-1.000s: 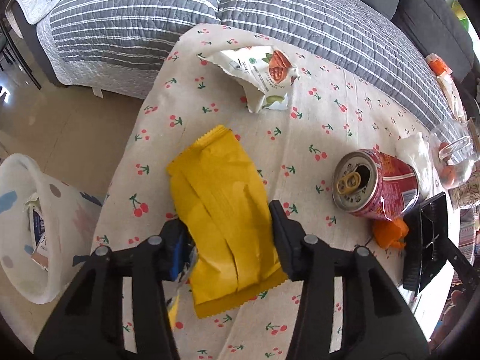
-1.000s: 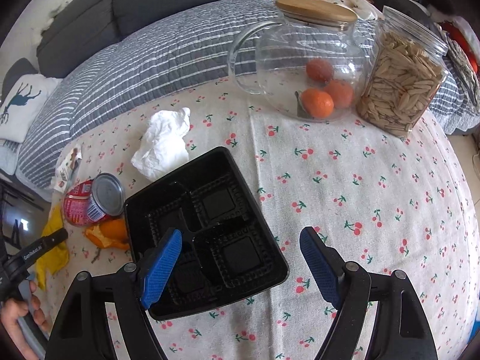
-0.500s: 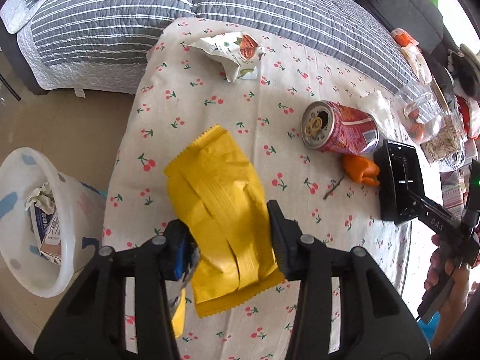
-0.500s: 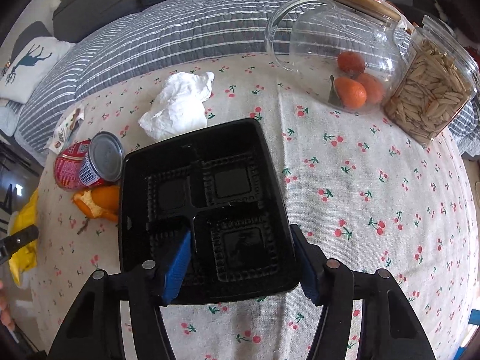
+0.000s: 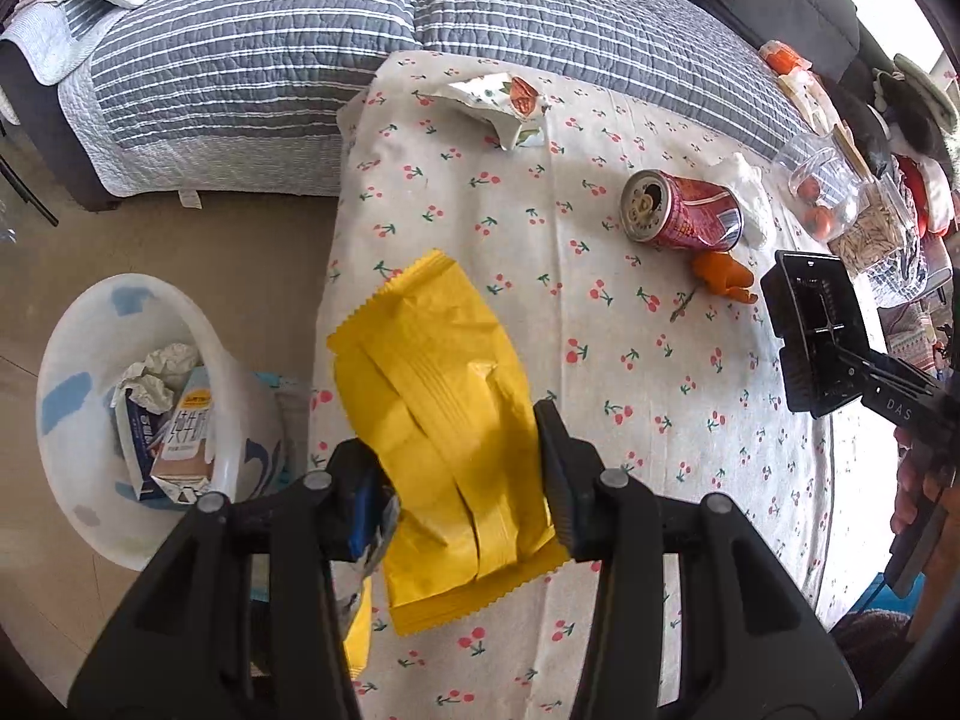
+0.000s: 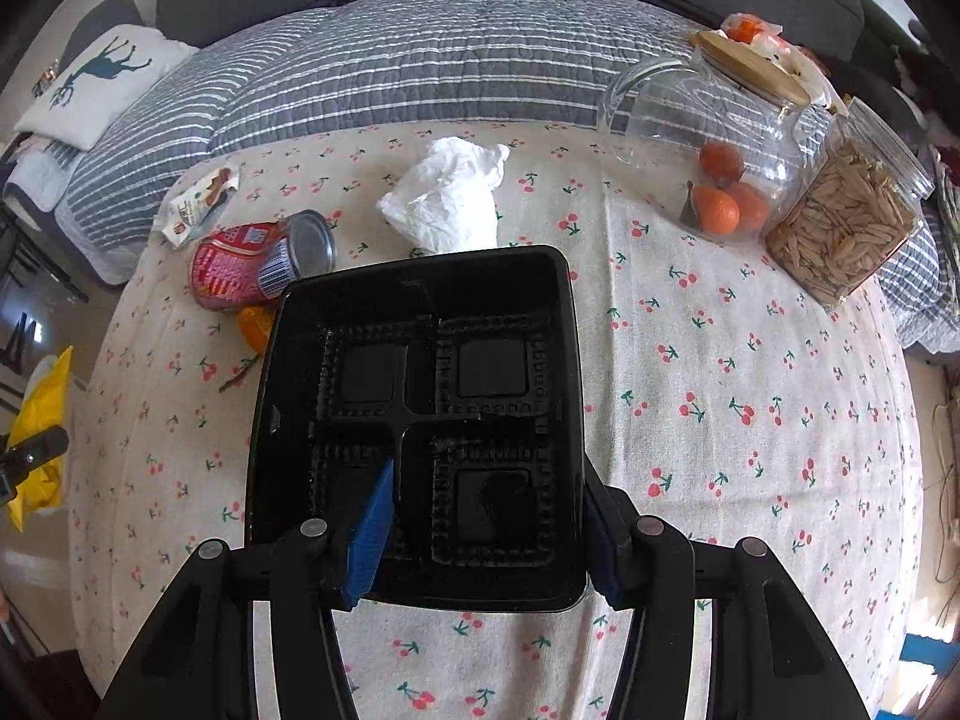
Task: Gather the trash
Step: 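Carry the yellow wrapper to the bin with the left tool while the right tool grasps the black tray, then carry the black tray over the bin and release it with the right tool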
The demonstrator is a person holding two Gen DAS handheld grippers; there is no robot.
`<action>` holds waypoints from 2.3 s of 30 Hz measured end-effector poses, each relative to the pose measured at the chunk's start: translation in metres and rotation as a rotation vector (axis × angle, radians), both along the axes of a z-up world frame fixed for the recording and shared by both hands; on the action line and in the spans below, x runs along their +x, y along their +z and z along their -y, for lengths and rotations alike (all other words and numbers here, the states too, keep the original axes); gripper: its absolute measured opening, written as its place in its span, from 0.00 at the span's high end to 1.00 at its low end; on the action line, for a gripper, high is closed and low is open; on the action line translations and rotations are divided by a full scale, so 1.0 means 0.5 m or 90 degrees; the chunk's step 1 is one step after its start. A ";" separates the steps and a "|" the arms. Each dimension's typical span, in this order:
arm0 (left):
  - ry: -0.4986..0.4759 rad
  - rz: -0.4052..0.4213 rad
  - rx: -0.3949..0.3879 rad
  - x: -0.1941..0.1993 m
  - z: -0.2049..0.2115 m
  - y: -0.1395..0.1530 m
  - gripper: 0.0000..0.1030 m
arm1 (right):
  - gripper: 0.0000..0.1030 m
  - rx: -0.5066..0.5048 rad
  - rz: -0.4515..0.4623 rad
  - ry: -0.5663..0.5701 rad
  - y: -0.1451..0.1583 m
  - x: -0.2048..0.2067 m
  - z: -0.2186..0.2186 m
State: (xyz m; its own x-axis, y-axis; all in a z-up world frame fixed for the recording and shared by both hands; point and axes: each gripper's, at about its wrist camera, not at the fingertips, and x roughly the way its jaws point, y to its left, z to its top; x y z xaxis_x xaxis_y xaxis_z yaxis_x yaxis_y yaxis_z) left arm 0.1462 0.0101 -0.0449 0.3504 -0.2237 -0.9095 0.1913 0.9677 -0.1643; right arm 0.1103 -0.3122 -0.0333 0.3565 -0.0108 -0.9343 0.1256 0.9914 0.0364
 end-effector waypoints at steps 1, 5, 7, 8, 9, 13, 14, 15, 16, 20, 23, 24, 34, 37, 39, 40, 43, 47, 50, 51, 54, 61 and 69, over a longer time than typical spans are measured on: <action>0.004 0.002 0.000 -0.003 -0.012 0.002 0.54 | 0.46 0.002 0.002 0.005 0.005 -0.004 -0.009; 0.020 0.012 -0.002 -0.014 -0.059 0.012 0.54 | 0.46 0.009 0.013 0.028 0.020 -0.014 -0.049; 0.031 0.018 -0.001 -0.020 -0.085 0.017 0.54 | 0.46 0.010 0.018 0.042 0.029 -0.022 -0.070; 0.039 0.021 0.000 -0.021 -0.101 0.019 0.54 | 0.46 0.011 0.020 0.050 0.032 -0.024 -0.082; 0.047 0.024 0.000 -0.023 -0.118 0.020 0.54 | 0.46 0.012 0.021 0.059 0.035 -0.025 -0.096; 0.089 0.028 -0.001 -0.027 -0.190 0.021 0.54 | 0.46 0.018 0.028 0.093 0.040 -0.026 -0.155; 0.102 0.029 -0.001 -0.028 -0.208 0.021 0.54 | 0.46 0.019 0.029 0.101 0.040 -0.026 -0.169; 0.113 0.030 -0.001 -0.028 -0.226 0.020 0.54 | 0.46 0.020 0.030 0.108 0.040 -0.025 -0.182; 0.124 0.034 0.001 -0.027 -0.242 0.019 0.54 | 0.46 0.020 0.031 0.113 0.040 -0.025 -0.195; 0.161 0.046 0.014 -0.019 -0.298 0.009 0.54 | 0.46 0.026 0.031 0.129 0.036 -0.021 -0.237; 0.181 0.037 0.008 -0.011 -0.328 -0.009 0.54 | 0.46 0.026 0.029 0.137 0.031 -0.019 -0.260; 0.183 0.037 0.006 -0.009 -0.333 -0.013 0.54 | 0.46 0.026 0.029 0.139 0.030 -0.018 -0.266; 0.215 0.050 0.029 -0.015 -0.374 -0.009 0.23 | 0.46 0.033 0.041 0.154 0.037 -0.025 -0.303; 0.229 0.044 0.054 -0.028 -0.389 -0.005 0.19 | 0.46 0.036 0.046 0.160 0.044 -0.026 -0.322; 0.236 0.043 0.057 -0.039 -0.403 -0.002 0.18 | 0.46 0.046 0.045 0.167 0.048 -0.026 -0.342; 0.241 0.043 0.059 -0.043 -0.411 0.000 0.18 | 0.46 0.052 0.043 0.172 0.050 -0.026 -0.356; 0.258 0.044 0.064 -0.060 -0.436 0.005 0.17 | 0.46 0.058 0.044 0.193 0.056 -0.025 -0.407; 0.267 0.048 0.090 -0.081 -0.464 0.008 0.15 | 0.45 0.069 0.038 0.221 0.051 -0.008 -0.497; 0.266 0.048 0.108 -0.091 -0.479 0.004 0.13 | 0.45 0.072 0.029 0.244 0.040 0.013 -0.573; 0.266 0.049 0.113 -0.095 -0.484 0.003 0.12 | 0.45 0.075 0.025 0.249 0.035 0.020 -0.597; 0.266 0.053 0.130 -0.104 -0.498 -0.001 0.08 | 0.45 0.084 0.016 0.260 0.019 0.039 -0.658; 0.264 0.056 0.156 -0.115 -0.522 -0.007 0.03 | 0.45 0.085 0.003 0.273 -0.023 0.079 -0.762; 0.275 0.053 0.148 -0.114 -0.537 -0.010 0.03 | 0.42 0.119 0.008 0.279 -0.029 0.102 -0.805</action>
State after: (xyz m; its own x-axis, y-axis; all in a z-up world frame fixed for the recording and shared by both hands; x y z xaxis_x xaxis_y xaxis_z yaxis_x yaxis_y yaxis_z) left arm 0.0892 0.2784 -0.0501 0.4396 0.1635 -0.8832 -0.2327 0.9704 0.0638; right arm 0.1612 0.0901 -0.0476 0.3007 0.3114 -0.9014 -0.3049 0.9270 0.2185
